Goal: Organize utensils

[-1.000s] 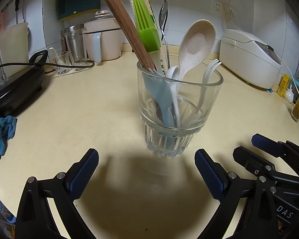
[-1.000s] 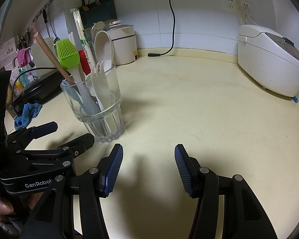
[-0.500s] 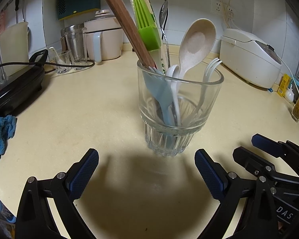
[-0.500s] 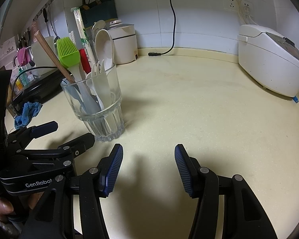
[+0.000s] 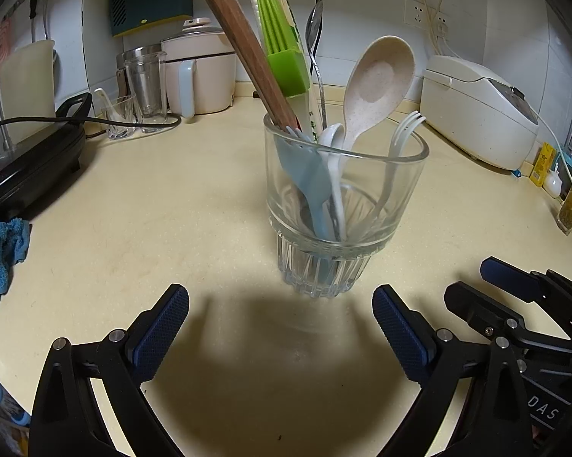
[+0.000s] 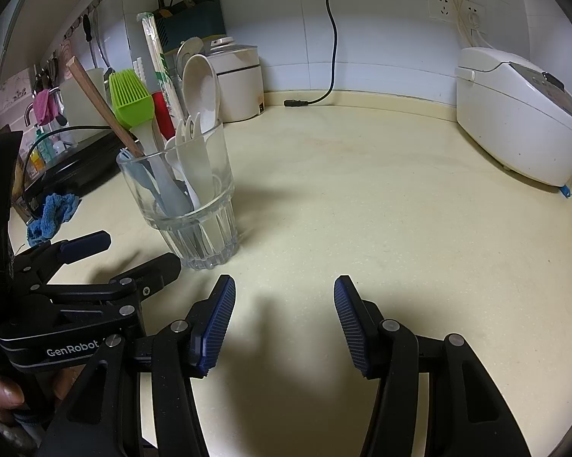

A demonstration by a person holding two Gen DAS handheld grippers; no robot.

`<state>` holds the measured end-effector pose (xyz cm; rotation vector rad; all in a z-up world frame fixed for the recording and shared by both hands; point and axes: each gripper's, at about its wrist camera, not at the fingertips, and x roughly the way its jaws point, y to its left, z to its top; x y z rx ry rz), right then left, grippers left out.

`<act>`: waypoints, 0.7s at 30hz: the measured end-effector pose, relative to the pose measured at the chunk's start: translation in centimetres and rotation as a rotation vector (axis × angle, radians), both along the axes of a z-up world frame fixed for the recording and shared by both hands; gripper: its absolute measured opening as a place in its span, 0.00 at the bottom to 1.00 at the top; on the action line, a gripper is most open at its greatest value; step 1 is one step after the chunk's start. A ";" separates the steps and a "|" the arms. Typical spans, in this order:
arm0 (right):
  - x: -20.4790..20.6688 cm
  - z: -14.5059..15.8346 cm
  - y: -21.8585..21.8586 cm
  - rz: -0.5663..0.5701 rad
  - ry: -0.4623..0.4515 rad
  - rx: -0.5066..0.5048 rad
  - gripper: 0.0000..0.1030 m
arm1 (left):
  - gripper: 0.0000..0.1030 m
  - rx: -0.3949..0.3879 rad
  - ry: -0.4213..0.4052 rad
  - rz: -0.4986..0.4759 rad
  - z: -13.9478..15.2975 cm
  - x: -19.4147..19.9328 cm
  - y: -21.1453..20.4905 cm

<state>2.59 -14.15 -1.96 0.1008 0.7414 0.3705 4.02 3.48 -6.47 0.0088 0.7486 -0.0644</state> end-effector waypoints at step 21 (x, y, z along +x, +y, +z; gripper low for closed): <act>0.2 -0.2 0.0 0.006 0.004 -0.003 0.53 | 0.96 0.000 0.007 -0.002 -0.3 -0.1 -0.2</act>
